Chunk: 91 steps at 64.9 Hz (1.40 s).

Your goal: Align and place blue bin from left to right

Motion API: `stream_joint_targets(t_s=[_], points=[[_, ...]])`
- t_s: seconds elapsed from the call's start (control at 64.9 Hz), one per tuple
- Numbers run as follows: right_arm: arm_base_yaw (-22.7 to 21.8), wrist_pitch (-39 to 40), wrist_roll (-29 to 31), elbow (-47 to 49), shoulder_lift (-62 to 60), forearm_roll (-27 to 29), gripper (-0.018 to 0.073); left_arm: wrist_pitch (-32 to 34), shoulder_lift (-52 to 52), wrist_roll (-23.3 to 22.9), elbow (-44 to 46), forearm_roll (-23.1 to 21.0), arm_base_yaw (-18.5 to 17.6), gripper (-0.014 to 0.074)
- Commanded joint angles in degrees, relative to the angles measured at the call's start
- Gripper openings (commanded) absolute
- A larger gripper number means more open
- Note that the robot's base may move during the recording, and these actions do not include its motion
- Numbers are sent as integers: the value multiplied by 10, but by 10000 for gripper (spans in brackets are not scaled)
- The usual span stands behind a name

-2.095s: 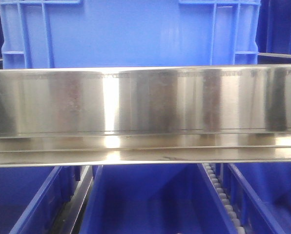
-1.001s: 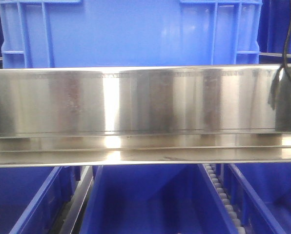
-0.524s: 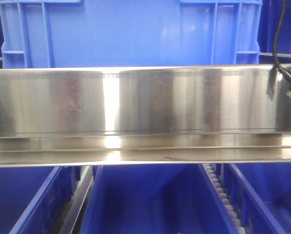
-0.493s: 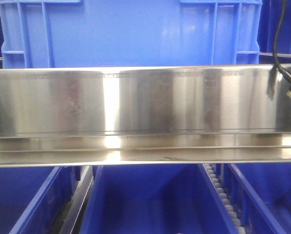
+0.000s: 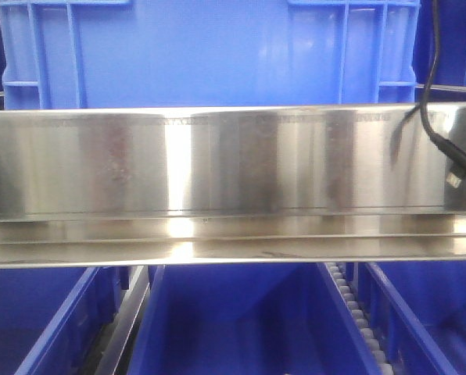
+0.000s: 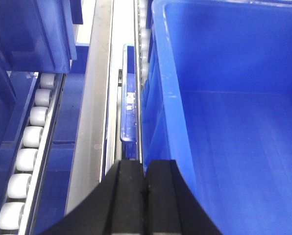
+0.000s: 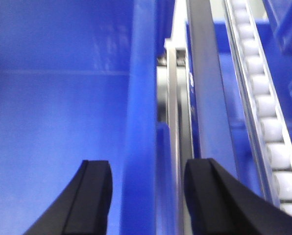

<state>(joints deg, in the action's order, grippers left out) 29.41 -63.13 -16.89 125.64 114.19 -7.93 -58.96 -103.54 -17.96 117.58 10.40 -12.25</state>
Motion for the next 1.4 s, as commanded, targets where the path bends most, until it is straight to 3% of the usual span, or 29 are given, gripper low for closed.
stream_joint_targets(t_s=[0.0,0.385,1.217,1.294,1.386], points=[[-3,-1,-1,6,-1,2,246,1,3,-3,6,-2,-3,-111],[3,-33,-1,6,2,2,246,1,3,-3,6,-2,-3,-111],[7,-21,-1,6,2,-12,246,5,0,-3,6,3,-7,-108],[7,-18,-1,6,2,-12,246,16,-5,-3,6,14,-20,-52],[7,-17,-1,6,2,-12,246,22,-17,-3,10,41,-43,95]])
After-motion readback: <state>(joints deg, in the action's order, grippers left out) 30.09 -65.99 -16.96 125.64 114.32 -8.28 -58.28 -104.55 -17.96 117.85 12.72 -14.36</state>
